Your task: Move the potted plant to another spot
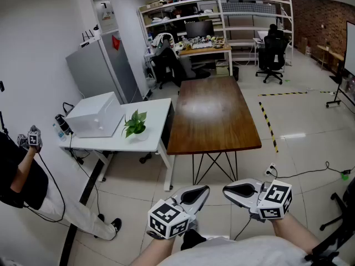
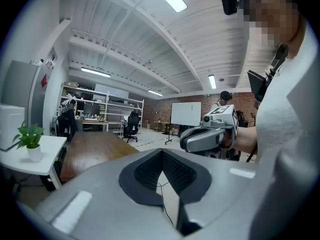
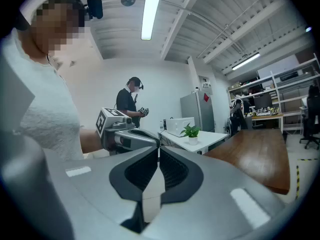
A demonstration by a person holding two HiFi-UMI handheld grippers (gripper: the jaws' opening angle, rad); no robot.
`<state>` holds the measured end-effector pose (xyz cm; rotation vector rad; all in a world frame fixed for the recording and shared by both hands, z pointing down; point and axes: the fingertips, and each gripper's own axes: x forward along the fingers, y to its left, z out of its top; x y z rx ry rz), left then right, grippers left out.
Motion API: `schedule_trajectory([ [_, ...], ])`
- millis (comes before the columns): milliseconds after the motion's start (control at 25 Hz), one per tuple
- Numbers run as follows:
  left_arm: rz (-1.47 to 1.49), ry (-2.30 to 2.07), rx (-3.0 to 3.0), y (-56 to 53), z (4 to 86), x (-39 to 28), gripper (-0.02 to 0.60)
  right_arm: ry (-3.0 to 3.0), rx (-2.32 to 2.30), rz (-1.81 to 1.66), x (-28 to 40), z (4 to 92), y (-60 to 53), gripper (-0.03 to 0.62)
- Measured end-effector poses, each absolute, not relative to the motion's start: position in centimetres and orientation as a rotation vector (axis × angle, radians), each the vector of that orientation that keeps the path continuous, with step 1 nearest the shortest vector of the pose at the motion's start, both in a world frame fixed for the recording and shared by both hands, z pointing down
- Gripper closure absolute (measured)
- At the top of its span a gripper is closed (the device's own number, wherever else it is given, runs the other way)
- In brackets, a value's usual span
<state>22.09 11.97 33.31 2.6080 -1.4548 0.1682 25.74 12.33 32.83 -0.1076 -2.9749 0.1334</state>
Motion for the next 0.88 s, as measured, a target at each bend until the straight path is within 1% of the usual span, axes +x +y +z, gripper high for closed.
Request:
schedule_trajectory([
  [240,0.158,-1.442,2.605,8.4,34.1,17.5,0.6,-2.958,-0.11,0.132,20.8,33.9,8.8,0.602],
  [440,0.159,-1.442,2.564,4.9,35.5,10.7,0.6,-2.936,-0.124,0.126,14.2,35.3,5.3,0.597],
  [520,0.151,-1.439,2.55,3.4,35.8,7.7,0.6,-2.922,-0.136,0.128,11.1,35.8,3.9,0.576],
  [640,0.154,-1.446,2.541,1.0,36.4,2.3,0.6,-2.898,-0.136,0.116,5.6,37.0,1.4,0.569],
  [840,0.178,-1.492,2.513,-2.0,37.3,-7.6,0.6,-2.874,-0.14,0.047,-4.3,37.7,-2.0,0.503],
  [880,0.175,-1.495,2.503,-2.4,37.4,-9.3,0.6,-2.873,-0.144,0.042,-6.0,37.6,-2.5,0.502],
])
